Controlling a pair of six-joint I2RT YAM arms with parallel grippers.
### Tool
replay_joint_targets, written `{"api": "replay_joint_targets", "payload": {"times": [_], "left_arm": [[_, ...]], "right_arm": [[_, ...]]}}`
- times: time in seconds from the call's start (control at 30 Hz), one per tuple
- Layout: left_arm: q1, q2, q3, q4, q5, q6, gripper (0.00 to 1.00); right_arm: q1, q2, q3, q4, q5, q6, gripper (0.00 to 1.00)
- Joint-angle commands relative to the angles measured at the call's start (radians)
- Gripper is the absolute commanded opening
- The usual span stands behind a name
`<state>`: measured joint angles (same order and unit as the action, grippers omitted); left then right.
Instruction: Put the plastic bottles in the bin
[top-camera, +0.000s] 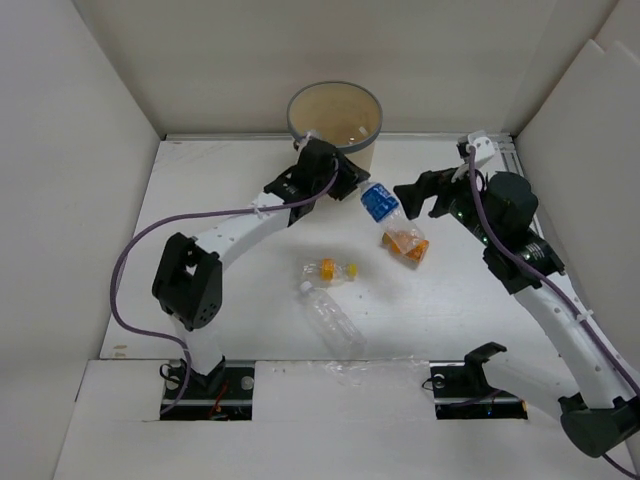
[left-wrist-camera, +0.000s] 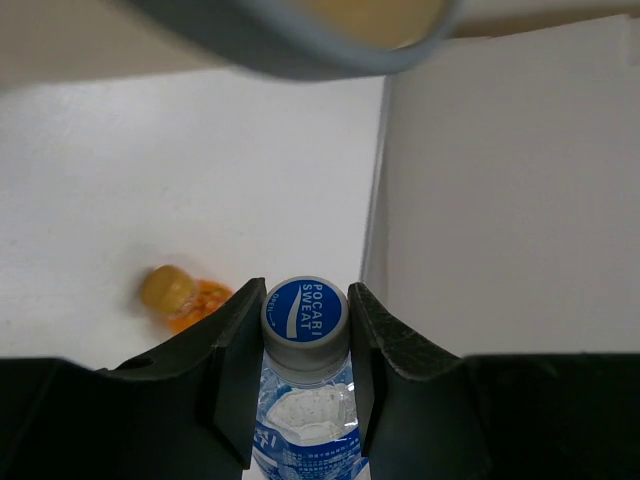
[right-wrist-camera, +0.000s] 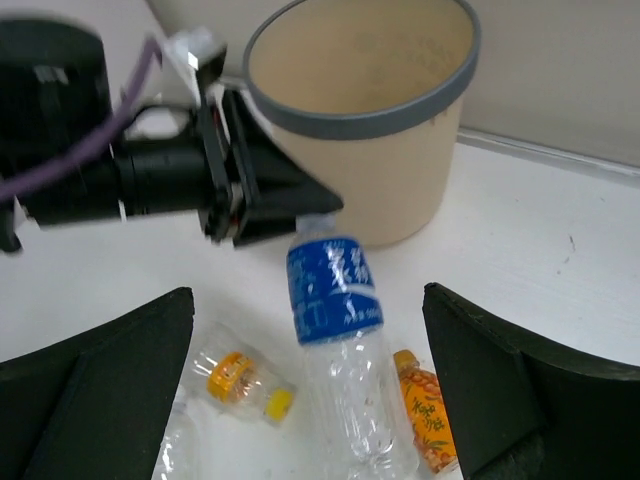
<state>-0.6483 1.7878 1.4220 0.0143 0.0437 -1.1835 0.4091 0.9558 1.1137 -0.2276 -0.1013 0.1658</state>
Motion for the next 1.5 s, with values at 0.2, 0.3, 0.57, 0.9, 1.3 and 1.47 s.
{"api": "replay_joint_targets", "payload": {"times": [0.2,0.3,0.57,0.9,1.3,1.47], "left_arm": [[0.004,-0.143,0.261,-0.091,0.039,0.327,0.0],[0.004,-0.174,0.261,-0.068,0.071,0.34,0.0],[0.004,-0.26,0.201,-0.011,0.156,0.352,0.0],[0.047,-0.549,0.062,-0.147,-0.282,0.515,1.0],[0.047,-0.814,-0.314,-0.123,-0.285,0.6,1.0],[0.047,-0.835,-0.382,-0.1,-0.252,0.61,1.0]], "right_arm": [[0.097,0.093,0.015,0.037,0.04,-0.19,1.0],[0.106,0.15,0.024,0.076,0.052,-0.19,1.0],[0.186,0.27,0.067,0.126,0.112,-0.167,0.33],[0.215,0.374,0.248,0.255,0.109,-0.127,0.0],[0.034,0.881,0.665,0.73,-0.07,0.084,0.0],[0.02,1.111,0.943,0.66,-0.087,0.098,0.09]]}}
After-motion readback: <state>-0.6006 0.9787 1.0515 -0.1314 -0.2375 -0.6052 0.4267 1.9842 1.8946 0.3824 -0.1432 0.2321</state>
